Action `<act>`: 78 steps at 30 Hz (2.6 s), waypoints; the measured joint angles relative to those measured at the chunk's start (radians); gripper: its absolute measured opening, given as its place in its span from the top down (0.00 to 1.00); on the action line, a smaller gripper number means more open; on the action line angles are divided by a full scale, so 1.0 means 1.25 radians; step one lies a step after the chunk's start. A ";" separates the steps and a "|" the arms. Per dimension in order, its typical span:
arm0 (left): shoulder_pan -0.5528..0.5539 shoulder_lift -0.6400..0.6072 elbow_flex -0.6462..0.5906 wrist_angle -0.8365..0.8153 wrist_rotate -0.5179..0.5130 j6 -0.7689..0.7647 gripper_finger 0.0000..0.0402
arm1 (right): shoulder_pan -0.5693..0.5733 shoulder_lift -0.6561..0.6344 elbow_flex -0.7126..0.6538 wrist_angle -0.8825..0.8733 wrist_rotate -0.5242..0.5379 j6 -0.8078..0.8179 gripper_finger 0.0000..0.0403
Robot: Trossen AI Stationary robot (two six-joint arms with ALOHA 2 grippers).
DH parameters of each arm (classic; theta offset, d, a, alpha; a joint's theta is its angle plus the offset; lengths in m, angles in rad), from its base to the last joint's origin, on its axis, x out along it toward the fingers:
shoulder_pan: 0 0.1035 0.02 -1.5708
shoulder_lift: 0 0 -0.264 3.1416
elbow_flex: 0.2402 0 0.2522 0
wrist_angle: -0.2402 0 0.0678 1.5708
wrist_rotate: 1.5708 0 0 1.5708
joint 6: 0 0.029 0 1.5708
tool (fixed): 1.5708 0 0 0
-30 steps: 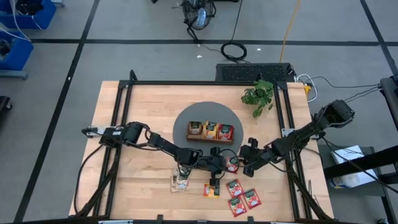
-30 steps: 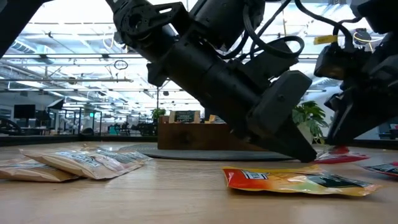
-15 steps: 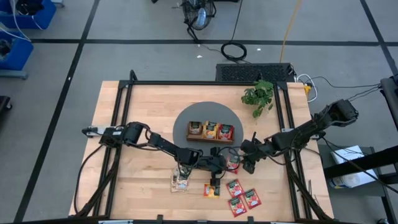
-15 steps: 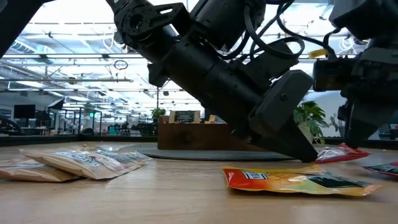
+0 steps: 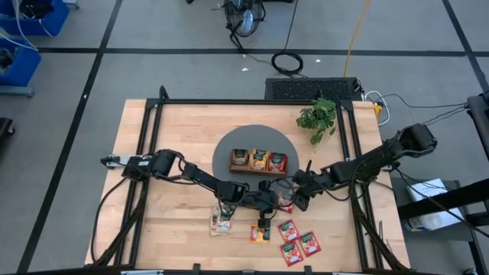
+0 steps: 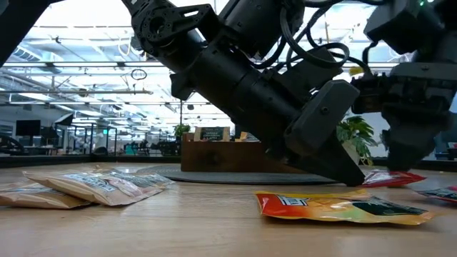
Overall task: Pick & Place Tea
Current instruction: Put the red tea bag into the right compartment of the wooden organizer
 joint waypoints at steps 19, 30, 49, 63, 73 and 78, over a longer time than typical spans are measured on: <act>0.000 0.000 -0.001 0.004 0.006 0.005 0.99 | -0.009 0.081 0.000 0.160 -0.110 -0.108 0.89; -0.012 -0.015 0.000 -0.036 0.008 0.050 0.90 | -0.019 0.050 -0.001 0.158 -0.113 -0.172 0.99; -0.131 -0.162 -0.004 -0.438 -0.089 0.090 0.61 | -0.042 -0.082 0.319 -0.319 0.066 -0.484 1.00; -0.186 -0.175 -0.002 -0.494 -0.108 0.087 0.61 | -0.164 0.094 0.455 -0.485 0.226 -0.830 1.00; -0.199 -0.186 -0.002 -0.483 -0.130 0.062 0.61 | -0.188 0.163 0.455 -0.449 0.293 -0.915 1.00; -0.199 -0.186 -0.002 -0.482 -0.131 0.048 0.61 | -0.192 0.163 0.455 -0.443 0.305 -0.925 1.00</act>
